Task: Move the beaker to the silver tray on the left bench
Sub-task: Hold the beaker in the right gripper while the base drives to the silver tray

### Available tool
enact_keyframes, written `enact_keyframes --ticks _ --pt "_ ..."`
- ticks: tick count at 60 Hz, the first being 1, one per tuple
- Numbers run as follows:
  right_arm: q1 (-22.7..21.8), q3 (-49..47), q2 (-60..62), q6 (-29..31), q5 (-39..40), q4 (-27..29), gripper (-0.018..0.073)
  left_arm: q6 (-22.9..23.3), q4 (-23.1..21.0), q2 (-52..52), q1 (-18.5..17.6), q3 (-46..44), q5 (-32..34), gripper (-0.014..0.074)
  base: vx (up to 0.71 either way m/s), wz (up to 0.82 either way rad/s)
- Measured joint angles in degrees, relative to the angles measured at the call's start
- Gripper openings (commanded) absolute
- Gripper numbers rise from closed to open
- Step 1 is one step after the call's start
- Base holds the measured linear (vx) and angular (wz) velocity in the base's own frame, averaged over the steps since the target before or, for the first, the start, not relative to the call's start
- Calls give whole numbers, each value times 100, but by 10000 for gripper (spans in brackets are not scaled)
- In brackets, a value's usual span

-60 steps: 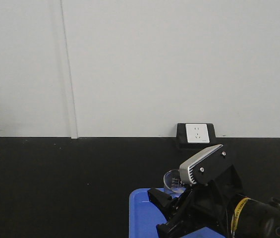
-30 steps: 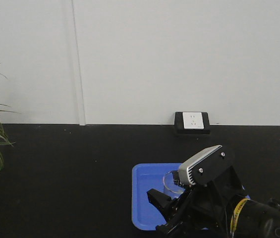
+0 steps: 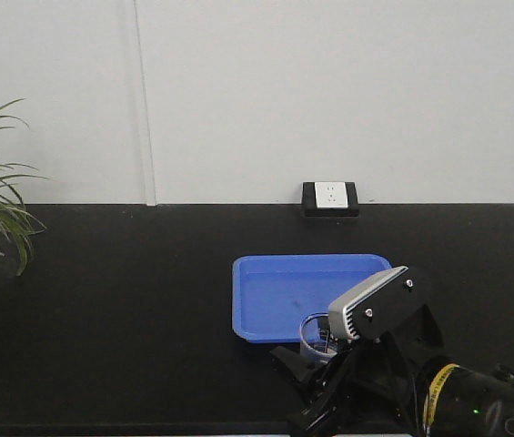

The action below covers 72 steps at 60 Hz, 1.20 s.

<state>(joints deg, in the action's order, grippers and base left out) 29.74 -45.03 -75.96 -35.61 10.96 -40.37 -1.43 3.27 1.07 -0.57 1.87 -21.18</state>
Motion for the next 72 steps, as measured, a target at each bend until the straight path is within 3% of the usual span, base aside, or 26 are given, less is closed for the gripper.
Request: enact_keyframes --ticks 51,72 --pt "0 0 0 0 -13 0 -14 0 0 0 0 0 0 1 -33 -1" --pt "0 0 11 0 -18 0 -14 0 0 0 0 0 0 1 -21 24"
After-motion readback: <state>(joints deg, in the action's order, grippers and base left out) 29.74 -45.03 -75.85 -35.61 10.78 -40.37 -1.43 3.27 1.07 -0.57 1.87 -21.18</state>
